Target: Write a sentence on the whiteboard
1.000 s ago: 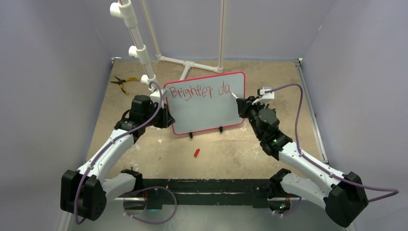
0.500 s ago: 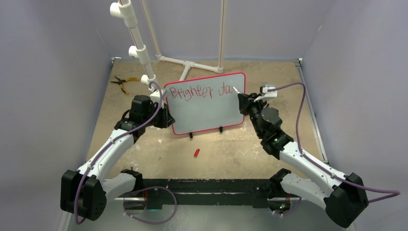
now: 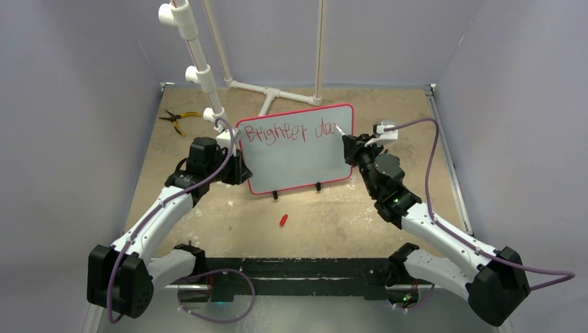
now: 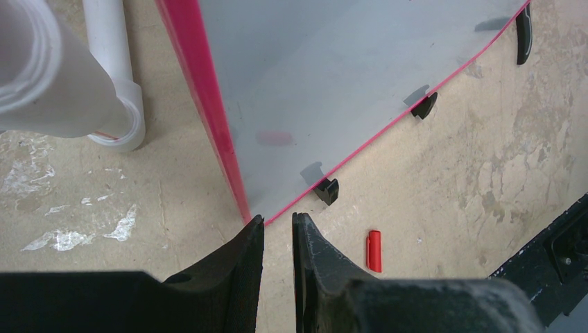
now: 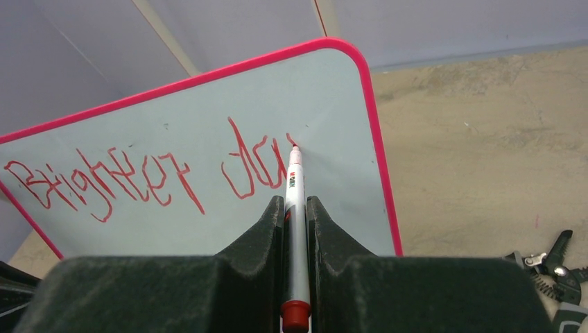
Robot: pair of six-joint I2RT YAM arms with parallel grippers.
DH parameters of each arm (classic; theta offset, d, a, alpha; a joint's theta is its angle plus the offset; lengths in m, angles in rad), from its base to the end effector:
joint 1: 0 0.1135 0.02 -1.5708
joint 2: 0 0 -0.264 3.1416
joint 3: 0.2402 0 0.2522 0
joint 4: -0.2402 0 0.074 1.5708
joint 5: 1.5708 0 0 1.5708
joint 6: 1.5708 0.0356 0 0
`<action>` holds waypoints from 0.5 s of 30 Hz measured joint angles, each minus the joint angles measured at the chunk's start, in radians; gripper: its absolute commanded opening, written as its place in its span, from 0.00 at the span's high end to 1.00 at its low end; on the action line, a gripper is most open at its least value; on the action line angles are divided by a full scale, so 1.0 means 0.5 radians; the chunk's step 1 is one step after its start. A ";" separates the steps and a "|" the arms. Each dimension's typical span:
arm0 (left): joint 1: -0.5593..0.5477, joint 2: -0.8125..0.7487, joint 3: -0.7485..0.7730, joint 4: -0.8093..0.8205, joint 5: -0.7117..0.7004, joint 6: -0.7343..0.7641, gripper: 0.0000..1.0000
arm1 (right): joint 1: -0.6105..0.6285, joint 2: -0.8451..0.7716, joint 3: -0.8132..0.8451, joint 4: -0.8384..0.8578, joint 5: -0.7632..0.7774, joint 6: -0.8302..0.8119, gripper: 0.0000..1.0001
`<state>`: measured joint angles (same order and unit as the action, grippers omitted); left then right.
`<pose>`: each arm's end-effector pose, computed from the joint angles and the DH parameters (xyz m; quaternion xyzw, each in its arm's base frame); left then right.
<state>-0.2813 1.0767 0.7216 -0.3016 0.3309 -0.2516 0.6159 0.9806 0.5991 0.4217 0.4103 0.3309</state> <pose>0.2183 -0.0751 0.2513 0.0858 0.8839 -0.2572 0.3810 0.1954 0.1209 0.3016 0.0491 0.6922 0.1963 0.6927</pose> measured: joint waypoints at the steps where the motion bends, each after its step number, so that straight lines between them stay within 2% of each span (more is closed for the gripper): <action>1: 0.000 0.000 0.000 0.000 0.002 -0.001 0.80 | 0.000 -0.010 -0.006 -0.011 0.002 0.009 1.00; 15: 0.000 0.000 0.000 0.001 0.009 0.000 0.80 | 0.000 -0.137 -0.097 -0.134 0.038 0.052 1.00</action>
<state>-0.2813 1.0767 0.7216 -0.3012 0.3355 -0.2516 0.6159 0.9119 0.5507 0.3546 0.4294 0.3569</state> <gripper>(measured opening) 0.204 0.140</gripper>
